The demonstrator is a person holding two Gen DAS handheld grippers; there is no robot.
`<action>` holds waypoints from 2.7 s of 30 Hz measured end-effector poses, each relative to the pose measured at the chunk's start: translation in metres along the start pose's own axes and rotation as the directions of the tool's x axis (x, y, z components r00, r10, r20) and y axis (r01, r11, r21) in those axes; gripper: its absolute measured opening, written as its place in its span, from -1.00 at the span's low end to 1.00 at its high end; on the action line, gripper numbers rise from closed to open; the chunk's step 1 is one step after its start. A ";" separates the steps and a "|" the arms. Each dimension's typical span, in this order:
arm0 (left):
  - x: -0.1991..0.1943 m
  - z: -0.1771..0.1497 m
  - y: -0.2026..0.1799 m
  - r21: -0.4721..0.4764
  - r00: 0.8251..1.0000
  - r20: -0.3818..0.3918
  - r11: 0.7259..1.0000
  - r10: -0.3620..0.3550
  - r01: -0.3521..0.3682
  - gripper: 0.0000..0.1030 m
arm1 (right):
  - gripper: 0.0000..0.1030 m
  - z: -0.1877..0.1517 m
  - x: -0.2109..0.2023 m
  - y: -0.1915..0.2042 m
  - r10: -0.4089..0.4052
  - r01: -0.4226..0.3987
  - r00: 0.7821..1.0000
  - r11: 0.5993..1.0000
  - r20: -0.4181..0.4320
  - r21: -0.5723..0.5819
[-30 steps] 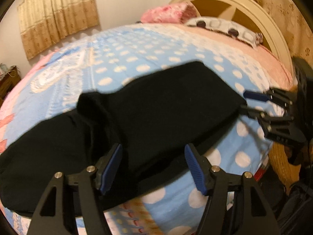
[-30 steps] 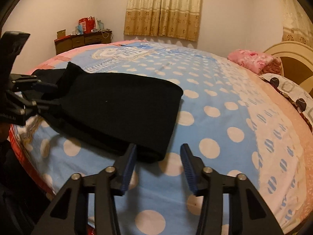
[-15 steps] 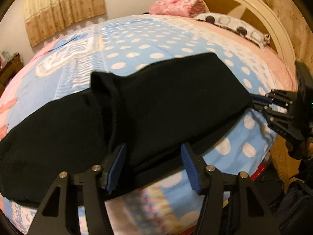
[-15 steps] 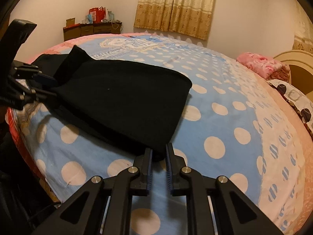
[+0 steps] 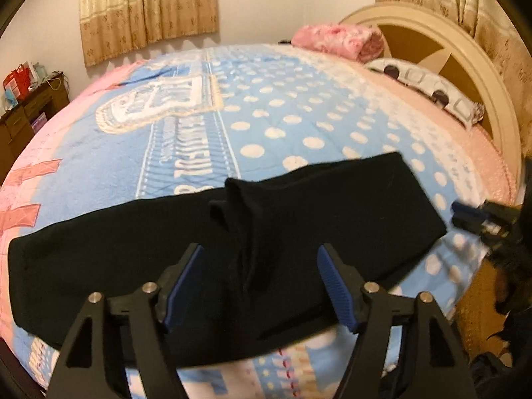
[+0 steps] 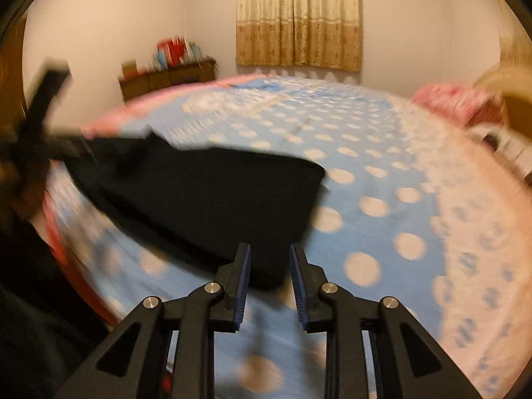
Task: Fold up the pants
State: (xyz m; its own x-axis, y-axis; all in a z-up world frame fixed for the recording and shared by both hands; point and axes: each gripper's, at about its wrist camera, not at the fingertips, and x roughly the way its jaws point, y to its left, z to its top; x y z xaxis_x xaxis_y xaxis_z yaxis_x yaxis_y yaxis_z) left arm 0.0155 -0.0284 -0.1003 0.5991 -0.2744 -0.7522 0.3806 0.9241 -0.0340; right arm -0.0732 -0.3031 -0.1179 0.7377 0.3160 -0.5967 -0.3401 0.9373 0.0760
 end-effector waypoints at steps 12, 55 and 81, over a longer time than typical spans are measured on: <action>0.005 -0.005 0.077 -0.148 0.992 -0.004 0.981 0.124 -0.124 0.58 | -0.13 0.143 0.129 0.055 0.374 -0.371 0.921 0.927 -0.104 0.052; 0.030 -0.027 0.125 -0.237 0.969 -0.037 0.940 0.243 -0.245 0.66 | -0.39 0.174 0.315 0.123 0.771 -0.556 0.513 0.633 -0.377 0.539; 0.030 -0.027 0.126 -0.235 0.968 -0.037 0.939 0.248 -0.250 0.67 | -0.97 0.183 0.324 0.130 0.616 -0.516 0.701 0.786 -0.359 0.341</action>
State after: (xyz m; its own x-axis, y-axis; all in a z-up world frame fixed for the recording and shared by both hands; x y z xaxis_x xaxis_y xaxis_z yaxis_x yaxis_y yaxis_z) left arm 0.0625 0.0864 -0.1452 0.6484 -0.0267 -0.7608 0.0427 0.9991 0.0013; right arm 0.2279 -0.0521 -0.1551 0.0985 0.7459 -0.6587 -0.4490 0.6241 0.6395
